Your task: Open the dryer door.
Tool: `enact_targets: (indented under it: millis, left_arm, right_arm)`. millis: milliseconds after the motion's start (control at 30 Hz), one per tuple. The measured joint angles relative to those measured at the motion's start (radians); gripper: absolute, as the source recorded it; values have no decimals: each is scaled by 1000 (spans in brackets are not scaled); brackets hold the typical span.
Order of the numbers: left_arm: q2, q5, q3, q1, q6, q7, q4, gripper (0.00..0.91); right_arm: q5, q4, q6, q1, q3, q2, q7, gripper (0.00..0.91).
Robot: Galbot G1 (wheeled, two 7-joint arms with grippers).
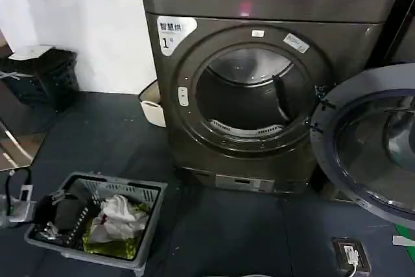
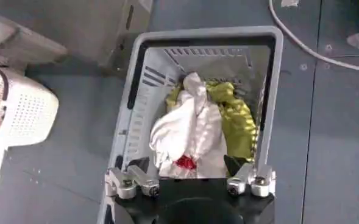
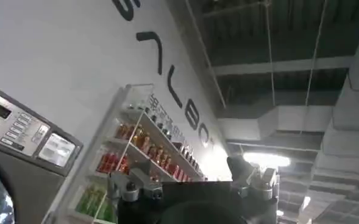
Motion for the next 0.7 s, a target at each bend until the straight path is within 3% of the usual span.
enact_targets:
  millis: [700]
  left_arm:
    - [-1,10,-10,-2,15,16,-3,907]
  right_arm:
    - [-11,2,0,-2,3,2,-6,907]
